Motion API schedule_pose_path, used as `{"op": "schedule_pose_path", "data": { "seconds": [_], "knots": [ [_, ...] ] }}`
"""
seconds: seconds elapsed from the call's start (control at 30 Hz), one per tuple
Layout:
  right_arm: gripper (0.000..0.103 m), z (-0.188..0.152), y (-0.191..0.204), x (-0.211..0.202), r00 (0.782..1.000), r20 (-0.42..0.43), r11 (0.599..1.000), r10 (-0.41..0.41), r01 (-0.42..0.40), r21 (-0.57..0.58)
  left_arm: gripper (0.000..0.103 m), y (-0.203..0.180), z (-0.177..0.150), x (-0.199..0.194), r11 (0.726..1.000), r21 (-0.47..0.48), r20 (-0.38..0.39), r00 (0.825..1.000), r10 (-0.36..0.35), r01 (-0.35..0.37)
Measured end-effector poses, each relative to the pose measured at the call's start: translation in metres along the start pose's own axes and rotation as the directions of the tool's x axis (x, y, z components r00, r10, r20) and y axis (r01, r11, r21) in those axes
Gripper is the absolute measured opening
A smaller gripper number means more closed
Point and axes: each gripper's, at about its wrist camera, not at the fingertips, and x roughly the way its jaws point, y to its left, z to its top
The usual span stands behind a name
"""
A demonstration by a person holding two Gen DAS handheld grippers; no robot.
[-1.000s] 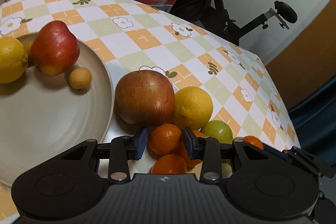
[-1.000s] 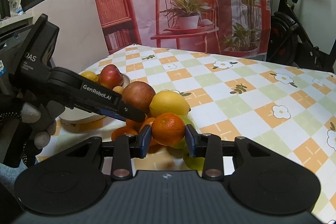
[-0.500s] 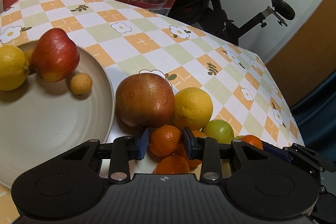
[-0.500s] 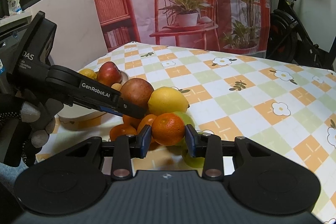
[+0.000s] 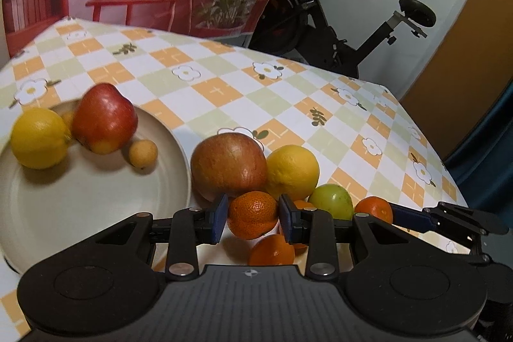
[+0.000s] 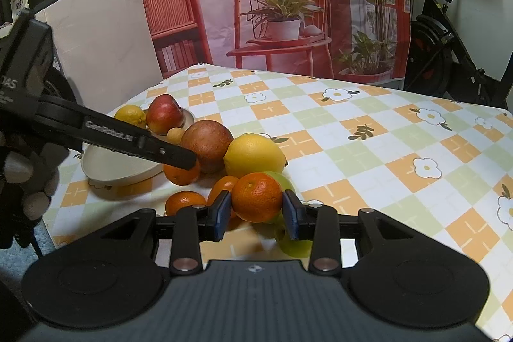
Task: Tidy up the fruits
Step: 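Carry the orange in the right gripper over the beige plate while the left carries the tangerine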
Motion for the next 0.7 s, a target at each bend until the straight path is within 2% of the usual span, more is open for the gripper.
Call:
{"op": "schedule_pose_path", "data": {
  "seconds": [0.27, 0.47, 0.7],
  "knots": [
    [0.038, 0.005, 0.006, 0.0, 1.0, -0.005, 0.999, 0.012, -0.012, -0.032, 0.037, 0.01, -0.001, -0.031, 0.998, 0.048, 0.066, 0.997, 0.037, -0.041],
    [0.038, 0.021, 0.017, 0.01, 0.998, -0.005, 0.996, 0.056, -0.056, -0.068, 0.037, 0.046, -0.002, -0.06, 0.993, 0.004, 0.088, 0.99, 0.114, -0.115],
    [0.038, 0.052, 0.046, 0.037, 0.992, -0.015, 0.981, 0.124, -0.125, -0.148, 0.037, 0.093, 0.004, -0.088, 0.975, -0.08, 0.124, 0.968, 0.216, -0.207]
  ]
}}
